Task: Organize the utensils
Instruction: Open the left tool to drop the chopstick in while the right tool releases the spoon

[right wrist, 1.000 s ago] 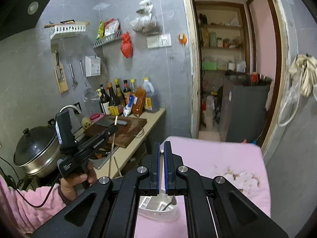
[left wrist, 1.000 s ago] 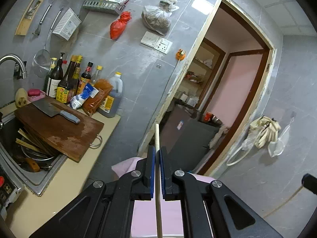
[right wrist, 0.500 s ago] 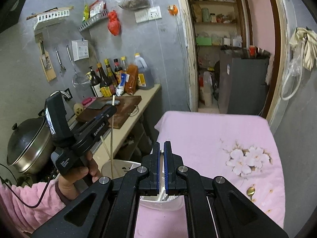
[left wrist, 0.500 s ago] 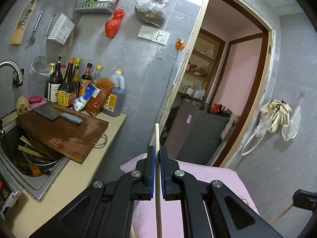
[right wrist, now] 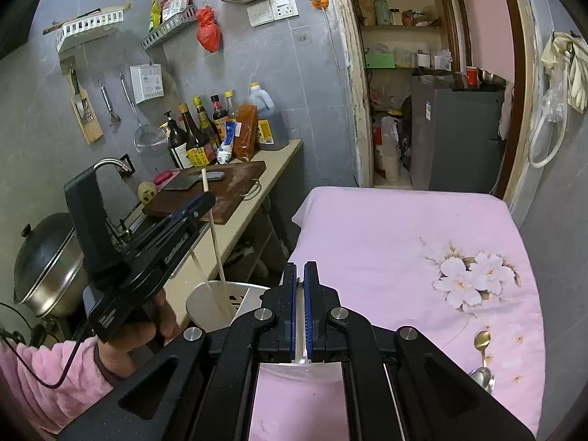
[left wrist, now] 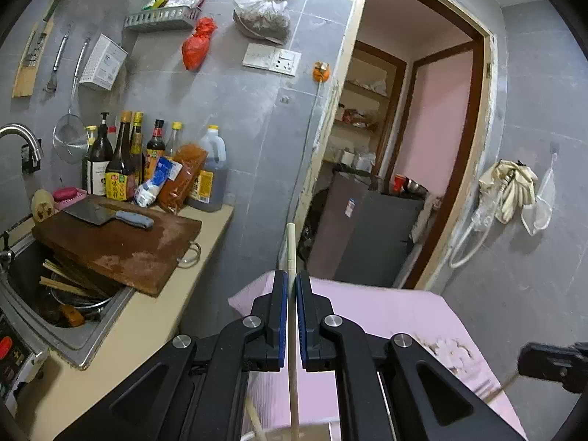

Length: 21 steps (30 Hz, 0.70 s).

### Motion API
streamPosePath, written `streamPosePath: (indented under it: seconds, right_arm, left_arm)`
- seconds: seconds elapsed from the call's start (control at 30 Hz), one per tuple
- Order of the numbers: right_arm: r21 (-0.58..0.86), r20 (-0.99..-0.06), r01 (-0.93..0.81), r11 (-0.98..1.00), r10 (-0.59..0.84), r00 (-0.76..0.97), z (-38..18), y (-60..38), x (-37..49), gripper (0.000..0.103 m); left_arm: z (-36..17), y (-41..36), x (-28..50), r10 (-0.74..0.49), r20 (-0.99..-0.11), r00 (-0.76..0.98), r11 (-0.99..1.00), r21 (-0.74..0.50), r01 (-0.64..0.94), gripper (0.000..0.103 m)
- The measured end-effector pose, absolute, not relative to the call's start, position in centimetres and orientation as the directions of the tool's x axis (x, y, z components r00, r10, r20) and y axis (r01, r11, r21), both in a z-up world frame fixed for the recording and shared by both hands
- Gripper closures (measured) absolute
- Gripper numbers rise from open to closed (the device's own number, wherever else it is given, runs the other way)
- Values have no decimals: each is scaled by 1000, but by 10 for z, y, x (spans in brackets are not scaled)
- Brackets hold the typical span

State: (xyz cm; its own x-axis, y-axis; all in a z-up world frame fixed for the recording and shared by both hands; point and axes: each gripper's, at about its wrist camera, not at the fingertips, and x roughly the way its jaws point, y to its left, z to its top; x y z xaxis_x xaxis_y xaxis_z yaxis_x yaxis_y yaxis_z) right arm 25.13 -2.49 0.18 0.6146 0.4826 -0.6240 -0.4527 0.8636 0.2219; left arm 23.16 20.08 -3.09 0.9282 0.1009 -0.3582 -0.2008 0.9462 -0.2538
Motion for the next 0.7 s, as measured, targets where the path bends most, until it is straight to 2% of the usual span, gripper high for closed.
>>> streamPosePath:
  seconds: [0.1,0.13,0.2,0.23,0.27,0.4,0.43,0.47,0.5,0.57,0.67,0.7]
  right_arm:
    - [231,-630,-441,867,479,612,-3,-28,252,99]
    - [233,-631,-438,868,478,612,-4,-29,252,99]
    - [237,-629,-432,870,476,614,-5,-31,252,98]
    - [238,-624,-430,871,476,620,-5,-33,250,98]
    - [238,-620,-429,871,476,624,-4,-34,249,98]
    - [224,-577,-429,875,474,666,5,-40,238,95]
    - [216,-562,-425,879,468,682,8,-44,234,93]
    - [211,-547,-419,883,462,698,11,-47,230,84]
    - [210,-529,-412,887,457,715,13,-52,227,69]
    - [211,-485,-399,893,449,750,19,-61,218,56]
    - [196,-439,-380,904,428,790,24,-77,207,54]
    - [198,-431,-374,906,423,797,25,-81,205,48]
  left_arm:
    - [-32,200,226,71,-386,920,951,-253,-180,97]
    - [-32,199,224,63,-397,916,953,-248,-173,93]
    - [-32,199,220,40,-415,909,958,-244,-153,78]
    - [-31,198,218,31,-416,909,957,-251,-147,62]
    - [-30,199,213,25,-409,912,952,-269,-147,51]
    - [-24,203,199,23,-385,923,934,-321,-157,40]
    - [-22,202,197,23,-386,922,934,-321,-158,36]
    - [-20,201,195,25,-385,922,935,-318,-158,31]
    - [-18,199,193,26,-383,923,936,-316,-157,28]
    - [-12,194,189,21,-372,928,938,-314,-147,18]
    - [-4,183,182,9,-362,932,945,-301,-127,6]
    - [-3,179,180,8,-361,932,948,-294,-122,5]
